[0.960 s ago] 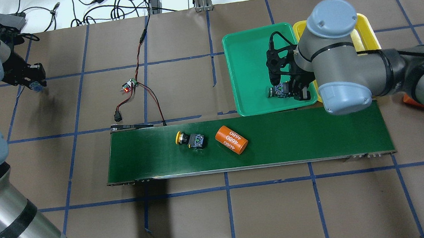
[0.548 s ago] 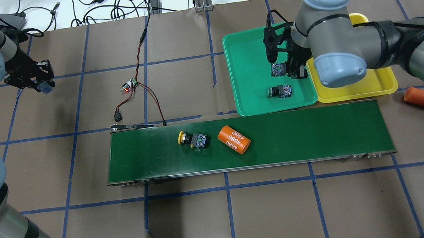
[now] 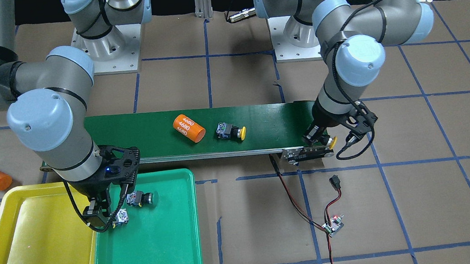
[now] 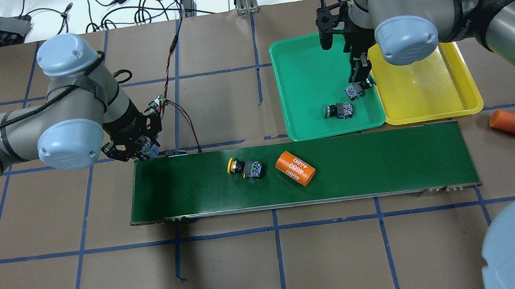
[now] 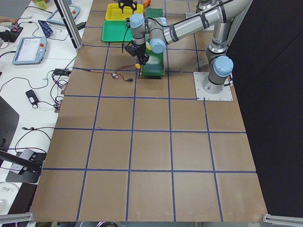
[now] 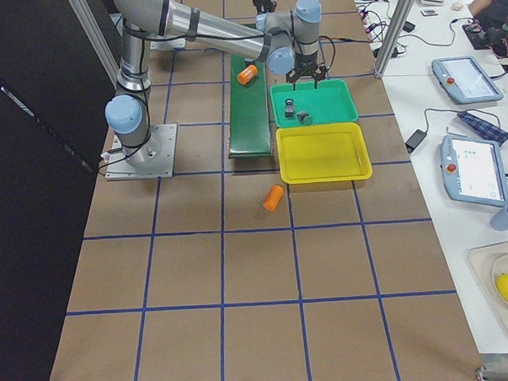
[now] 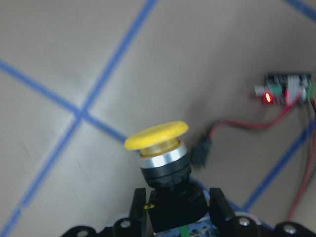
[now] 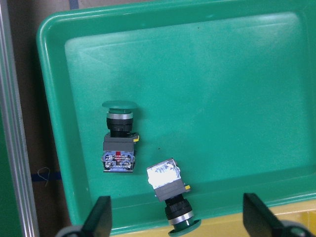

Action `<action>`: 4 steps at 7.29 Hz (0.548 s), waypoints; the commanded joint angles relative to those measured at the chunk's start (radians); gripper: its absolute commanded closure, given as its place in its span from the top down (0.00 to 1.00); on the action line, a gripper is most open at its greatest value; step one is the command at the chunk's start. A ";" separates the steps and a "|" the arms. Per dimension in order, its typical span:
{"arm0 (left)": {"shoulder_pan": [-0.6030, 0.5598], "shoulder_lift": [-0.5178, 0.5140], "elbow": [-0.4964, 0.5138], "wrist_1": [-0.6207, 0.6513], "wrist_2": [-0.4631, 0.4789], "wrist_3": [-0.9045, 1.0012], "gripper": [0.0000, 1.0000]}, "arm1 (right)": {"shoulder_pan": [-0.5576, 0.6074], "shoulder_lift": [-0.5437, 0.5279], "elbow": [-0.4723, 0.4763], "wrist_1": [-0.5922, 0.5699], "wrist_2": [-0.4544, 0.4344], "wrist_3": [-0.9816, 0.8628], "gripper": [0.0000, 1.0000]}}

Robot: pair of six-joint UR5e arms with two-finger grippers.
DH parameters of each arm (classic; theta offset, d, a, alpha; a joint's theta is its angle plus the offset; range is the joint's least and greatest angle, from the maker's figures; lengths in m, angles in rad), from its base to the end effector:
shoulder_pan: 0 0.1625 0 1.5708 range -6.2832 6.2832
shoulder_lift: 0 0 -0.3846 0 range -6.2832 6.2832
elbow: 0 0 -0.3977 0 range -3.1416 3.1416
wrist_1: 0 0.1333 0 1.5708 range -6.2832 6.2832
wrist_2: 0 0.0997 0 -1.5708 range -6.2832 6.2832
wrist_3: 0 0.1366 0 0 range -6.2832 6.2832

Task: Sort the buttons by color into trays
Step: 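Place a yellow button on the belt start with the left gripper while the right lifts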

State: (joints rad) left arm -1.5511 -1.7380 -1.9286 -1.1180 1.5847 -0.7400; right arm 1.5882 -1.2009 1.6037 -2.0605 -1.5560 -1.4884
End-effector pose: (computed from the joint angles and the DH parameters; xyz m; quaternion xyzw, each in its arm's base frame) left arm -0.1216 -0.5002 0.1990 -0.3703 0.9282 0.0313 0.0192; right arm 0.1460 -0.6136 0.2378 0.6833 -0.7288 0.0372 0.0237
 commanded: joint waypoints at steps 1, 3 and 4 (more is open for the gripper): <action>-0.047 0.014 -0.045 -0.002 0.003 -0.125 0.36 | -0.011 -0.044 0.054 0.017 -0.010 -0.006 1.00; -0.050 0.018 -0.096 0.003 -0.002 -0.166 1.00 | -0.042 -0.153 0.215 0.008 -0.006 -0.054 1.00; -0.041 0.017 -0.081 0.007 0.000 -0.154 1.00 | -0.069 -0.205 0.308 -0.003 -0.007 -0.147 1.00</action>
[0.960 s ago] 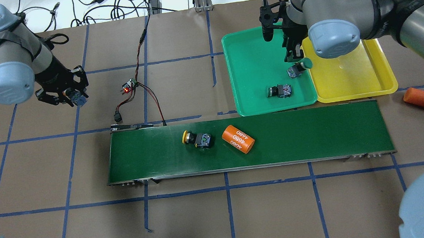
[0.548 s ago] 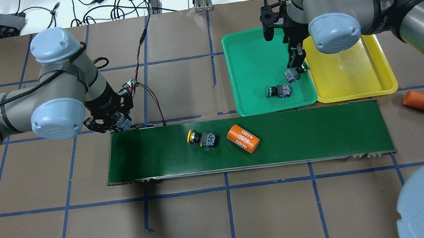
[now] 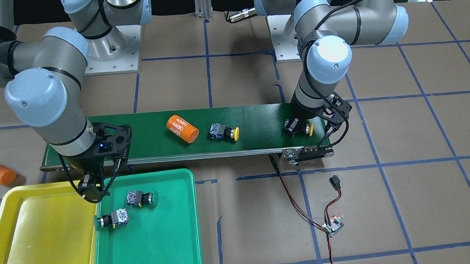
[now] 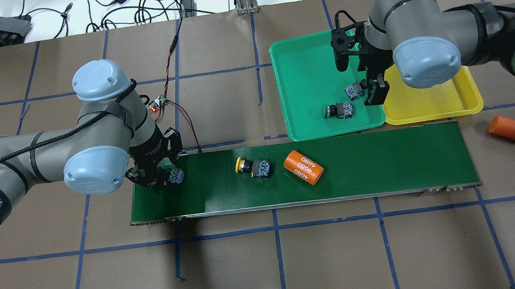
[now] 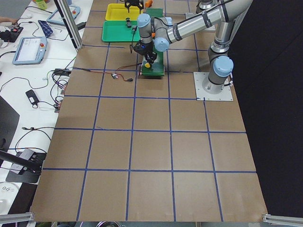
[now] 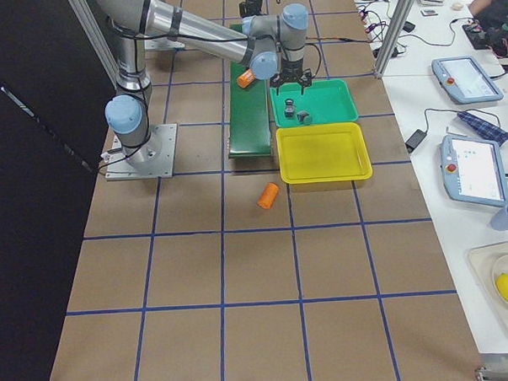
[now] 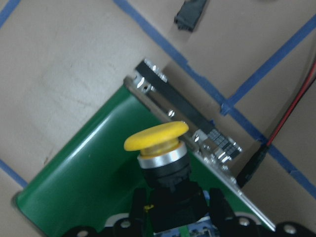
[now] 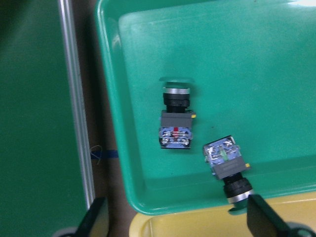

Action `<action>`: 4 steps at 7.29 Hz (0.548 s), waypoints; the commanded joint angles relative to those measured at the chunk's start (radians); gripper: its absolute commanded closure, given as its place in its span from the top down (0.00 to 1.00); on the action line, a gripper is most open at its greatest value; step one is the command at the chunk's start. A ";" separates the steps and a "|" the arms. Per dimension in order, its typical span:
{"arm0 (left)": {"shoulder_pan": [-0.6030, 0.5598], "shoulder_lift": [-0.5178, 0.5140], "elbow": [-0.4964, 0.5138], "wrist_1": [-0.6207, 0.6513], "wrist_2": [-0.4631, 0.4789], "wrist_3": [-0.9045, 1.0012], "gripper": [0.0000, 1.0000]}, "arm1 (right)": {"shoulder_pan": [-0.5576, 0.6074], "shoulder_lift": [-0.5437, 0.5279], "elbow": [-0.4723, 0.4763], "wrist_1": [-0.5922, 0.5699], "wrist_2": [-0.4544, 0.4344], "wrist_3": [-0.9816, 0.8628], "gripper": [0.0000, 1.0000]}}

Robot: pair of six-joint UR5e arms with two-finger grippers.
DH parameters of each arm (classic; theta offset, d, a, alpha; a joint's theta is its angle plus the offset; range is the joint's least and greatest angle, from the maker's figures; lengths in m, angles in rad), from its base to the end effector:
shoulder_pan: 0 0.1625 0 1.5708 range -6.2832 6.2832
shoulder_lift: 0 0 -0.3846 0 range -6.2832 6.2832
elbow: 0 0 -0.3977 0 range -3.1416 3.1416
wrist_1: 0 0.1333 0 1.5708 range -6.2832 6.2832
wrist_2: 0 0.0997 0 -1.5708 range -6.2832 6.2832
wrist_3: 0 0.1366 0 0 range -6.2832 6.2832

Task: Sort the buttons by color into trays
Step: 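Place a yellow button on the belt start with the left gripper while the right lifts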

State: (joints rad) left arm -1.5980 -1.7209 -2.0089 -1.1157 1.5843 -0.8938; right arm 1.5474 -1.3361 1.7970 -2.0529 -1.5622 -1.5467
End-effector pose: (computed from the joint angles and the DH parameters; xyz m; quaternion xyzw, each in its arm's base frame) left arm -0.1442 -0.4653 0.1735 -0.4185 0.9057 0.0566 0.0356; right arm 0.1216 -0.5512 0.2252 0.6901 -0.7236 0.0105 0.0045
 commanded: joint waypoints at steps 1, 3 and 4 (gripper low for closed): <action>0.029 0.018 0.054 0.007 -0.004 0.060 1.00 | -0.079 -0.118 0.193 -0.010 0.016 -0.119 1.00; 0.111 0.024 0.325 -0.240 -0.004 0.432 1.00 | -0.087 -0.210 0.318 -0.025 0.013 -0.102 1.00; 0.125 0.024 0.481 -0.400 -0.006 0.596 1.00 | -0.087 -0.237 0.373 -0.065 0.011 -0.075 1.00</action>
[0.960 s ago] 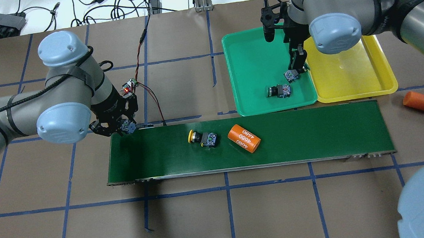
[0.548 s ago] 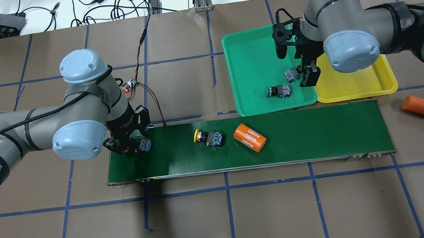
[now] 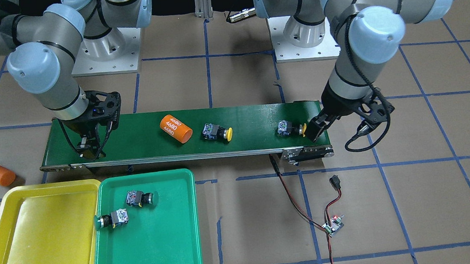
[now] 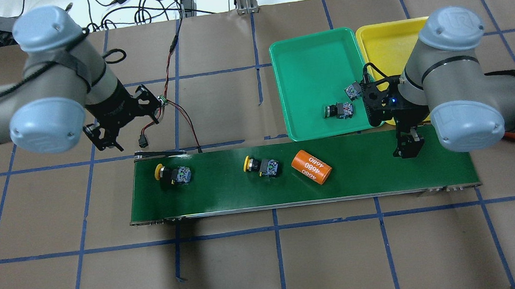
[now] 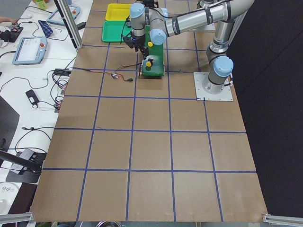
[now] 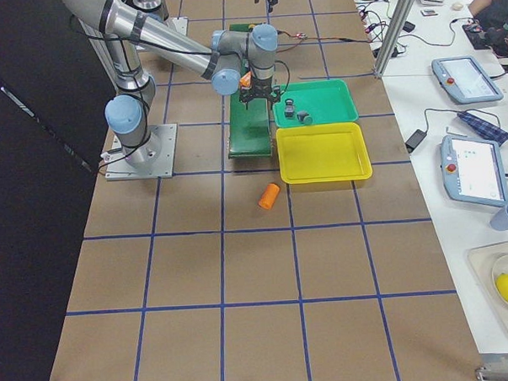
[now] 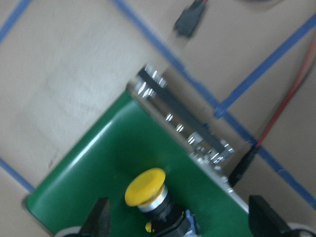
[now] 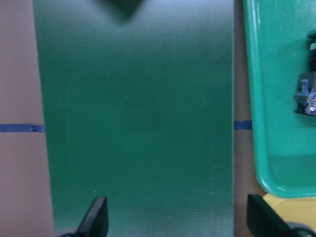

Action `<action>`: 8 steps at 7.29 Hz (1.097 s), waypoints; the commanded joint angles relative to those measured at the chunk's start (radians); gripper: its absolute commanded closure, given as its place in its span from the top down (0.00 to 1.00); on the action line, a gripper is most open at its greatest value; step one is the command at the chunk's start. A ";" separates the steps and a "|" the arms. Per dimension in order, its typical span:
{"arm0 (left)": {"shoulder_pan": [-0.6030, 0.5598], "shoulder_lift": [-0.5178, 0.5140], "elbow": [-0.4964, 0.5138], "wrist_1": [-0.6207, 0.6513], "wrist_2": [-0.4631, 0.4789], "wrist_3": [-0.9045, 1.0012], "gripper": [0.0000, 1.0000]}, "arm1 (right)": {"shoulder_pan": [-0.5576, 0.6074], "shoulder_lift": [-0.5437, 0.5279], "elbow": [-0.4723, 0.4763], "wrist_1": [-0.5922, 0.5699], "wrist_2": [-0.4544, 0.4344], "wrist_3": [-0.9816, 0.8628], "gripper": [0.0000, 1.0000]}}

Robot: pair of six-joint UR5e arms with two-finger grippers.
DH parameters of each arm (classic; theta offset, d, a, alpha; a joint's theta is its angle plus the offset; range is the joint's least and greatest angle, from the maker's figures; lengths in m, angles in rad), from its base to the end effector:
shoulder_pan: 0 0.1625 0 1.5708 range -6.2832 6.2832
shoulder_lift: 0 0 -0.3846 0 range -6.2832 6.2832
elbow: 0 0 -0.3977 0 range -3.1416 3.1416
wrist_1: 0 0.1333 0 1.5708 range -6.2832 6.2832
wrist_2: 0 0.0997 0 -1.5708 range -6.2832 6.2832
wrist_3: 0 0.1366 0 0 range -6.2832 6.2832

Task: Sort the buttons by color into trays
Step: 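Raise the left gripper away from the belt while the right moves to the belt end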

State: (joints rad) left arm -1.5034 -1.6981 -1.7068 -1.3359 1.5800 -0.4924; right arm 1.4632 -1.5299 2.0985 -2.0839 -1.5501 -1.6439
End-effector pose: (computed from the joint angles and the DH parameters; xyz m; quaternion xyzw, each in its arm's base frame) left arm -0.0961 -0.5363 0.3011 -0.2762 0.9610 0.0129 0.0075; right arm 0.0878 -0.4549 0.1907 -0.6943 0.7191 0.0098 0.0279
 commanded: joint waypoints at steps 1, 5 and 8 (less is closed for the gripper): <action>0.025 0.005 0.265 -0.291 0.002 0.316 1.00 | -0.001 -0.050 0.109 -0.091 -0.001 0.089 1.00; -0.026 0.046 0.256 -0.316 -0.008 0.459 1.00 | -0.001 -0.052 0.123 -0.114 0.001 0.118 1.00; -0.026 0.055 0.263 -0.298 -0.011 0.456 1.00 | -0.001 -0.053 0.123 -0.114 0.002 0.125 1.00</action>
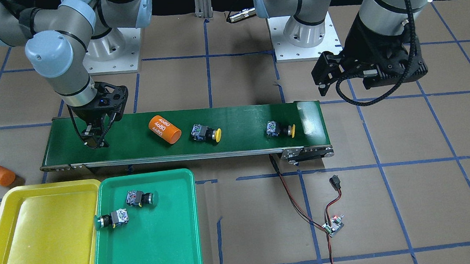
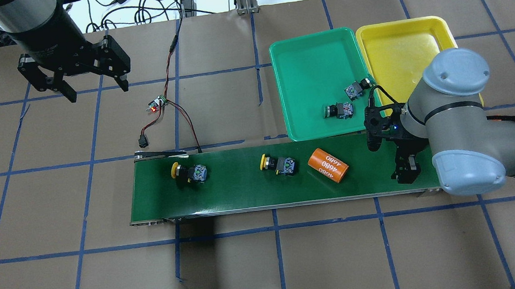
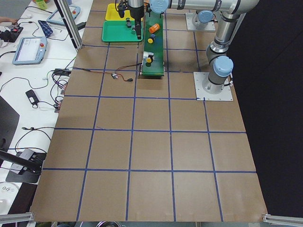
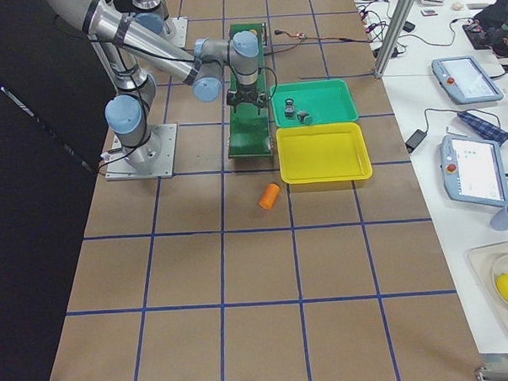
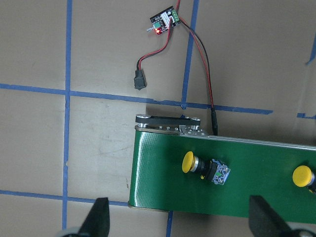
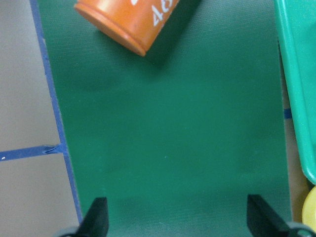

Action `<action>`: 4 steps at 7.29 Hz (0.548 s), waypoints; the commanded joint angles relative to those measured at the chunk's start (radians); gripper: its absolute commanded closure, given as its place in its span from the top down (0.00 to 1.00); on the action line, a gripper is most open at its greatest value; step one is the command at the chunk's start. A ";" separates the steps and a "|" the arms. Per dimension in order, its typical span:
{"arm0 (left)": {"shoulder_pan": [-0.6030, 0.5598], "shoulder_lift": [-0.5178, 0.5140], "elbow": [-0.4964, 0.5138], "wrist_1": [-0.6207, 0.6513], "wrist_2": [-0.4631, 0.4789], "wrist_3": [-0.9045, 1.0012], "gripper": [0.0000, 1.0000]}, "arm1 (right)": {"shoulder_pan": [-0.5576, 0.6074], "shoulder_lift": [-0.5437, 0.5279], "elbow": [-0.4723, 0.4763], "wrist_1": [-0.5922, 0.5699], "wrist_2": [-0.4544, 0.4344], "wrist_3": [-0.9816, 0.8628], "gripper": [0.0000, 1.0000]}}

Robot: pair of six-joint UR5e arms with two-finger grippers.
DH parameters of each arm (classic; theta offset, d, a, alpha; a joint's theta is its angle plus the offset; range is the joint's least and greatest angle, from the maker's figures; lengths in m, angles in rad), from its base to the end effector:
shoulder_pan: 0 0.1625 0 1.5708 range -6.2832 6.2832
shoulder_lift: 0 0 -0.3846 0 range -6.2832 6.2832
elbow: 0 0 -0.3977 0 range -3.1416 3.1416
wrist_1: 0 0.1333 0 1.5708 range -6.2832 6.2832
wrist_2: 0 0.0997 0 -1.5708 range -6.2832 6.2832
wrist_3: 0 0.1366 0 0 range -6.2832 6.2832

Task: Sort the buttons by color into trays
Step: 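Raise the left gripper away from the belt while the right moves to the belt end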

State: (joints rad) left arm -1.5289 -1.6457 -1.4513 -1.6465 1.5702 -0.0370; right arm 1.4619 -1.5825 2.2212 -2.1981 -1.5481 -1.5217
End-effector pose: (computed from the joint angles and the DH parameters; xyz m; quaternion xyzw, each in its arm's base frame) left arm -0.1114 -0.5266 0.4241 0.0394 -0.9991 -0.0156 0.0003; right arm 0.0907 -0.4253 0.1723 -0.6490 0.7607 -0.0044 0.0119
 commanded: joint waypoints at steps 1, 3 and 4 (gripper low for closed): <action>0.000 0.004 0.015 0.017 -0.001 -0.004 1.00 | 0.000 -0.001 0.000 0.000 0.002 0.003 1.00; -0.002 0.013 0.000 0.025 -0.002 -0.014 1.00 | 0.000 -0.001 0.000 0.000 0.000 0.003 1.00; -0.002 0.027 -0.023 0.019 -0.005 -0.011 1.00 | 0.000 -0.001 0.000 0.000 0.000 0.003 1.00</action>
State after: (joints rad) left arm -1.5304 -1.6325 -1.4524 -1.6252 1.5675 -0.0482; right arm 1.4619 -1.5827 2.2212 -2.1982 -1.5477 -1.5187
